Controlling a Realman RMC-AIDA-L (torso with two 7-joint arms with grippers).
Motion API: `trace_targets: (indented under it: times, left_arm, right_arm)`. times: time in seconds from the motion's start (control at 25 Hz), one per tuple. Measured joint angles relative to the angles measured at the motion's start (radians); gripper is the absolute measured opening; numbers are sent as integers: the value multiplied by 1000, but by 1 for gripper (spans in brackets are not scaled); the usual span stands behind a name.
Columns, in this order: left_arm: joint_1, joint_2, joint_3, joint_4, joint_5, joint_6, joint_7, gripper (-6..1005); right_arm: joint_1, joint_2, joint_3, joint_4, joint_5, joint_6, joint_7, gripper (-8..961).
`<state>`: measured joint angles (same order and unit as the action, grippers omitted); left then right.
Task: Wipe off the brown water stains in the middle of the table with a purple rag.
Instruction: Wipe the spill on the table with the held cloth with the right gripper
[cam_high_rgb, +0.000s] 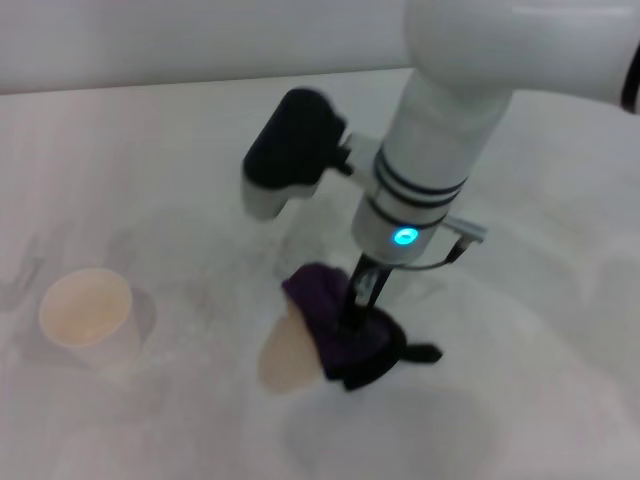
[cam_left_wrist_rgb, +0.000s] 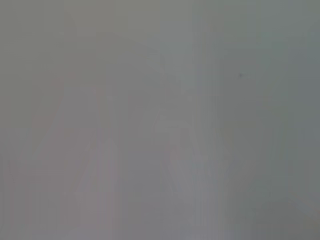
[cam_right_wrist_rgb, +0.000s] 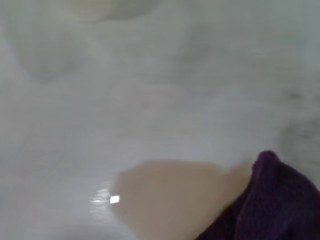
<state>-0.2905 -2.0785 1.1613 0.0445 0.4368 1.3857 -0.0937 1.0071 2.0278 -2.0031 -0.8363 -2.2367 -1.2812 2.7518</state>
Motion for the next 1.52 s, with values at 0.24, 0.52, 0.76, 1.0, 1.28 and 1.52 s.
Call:
trace_targets:
  times: [0.24, 0.52, 0.76, 1.0, 1.28, 1.52]
  left_arm:
    - [-7, -1, 0, -4, 1, -2, 0, 891]
    - [-8, -2, 0, -6, 2, -2, 0, 891]
    - [4, -5, 1, -7, 2, -2, 0, 891]
    - [12, -5, 2, -8, 2, 0, 0, 892]
    - [12, -5, 2, -8, 2, 5, -6, 892]
    - [8, -5, 1, -8, 2, 3, -6, 892]
  right_arm:
    - [43, 0, -145, -50, 153, 10, 3, 107]
    - [69, 0, -244, -104, 243, 53, -5, 119]
    - [92, 0, -253, -62, 225, 100, -10, 130]
    - [101, 0, -170, 37, 122, 128, -12, 140]
    - [96, -1, -46, 112, -30, 110, -3, 152]
    - [73, 0, -22, 96, -43, 81, -15, 163]
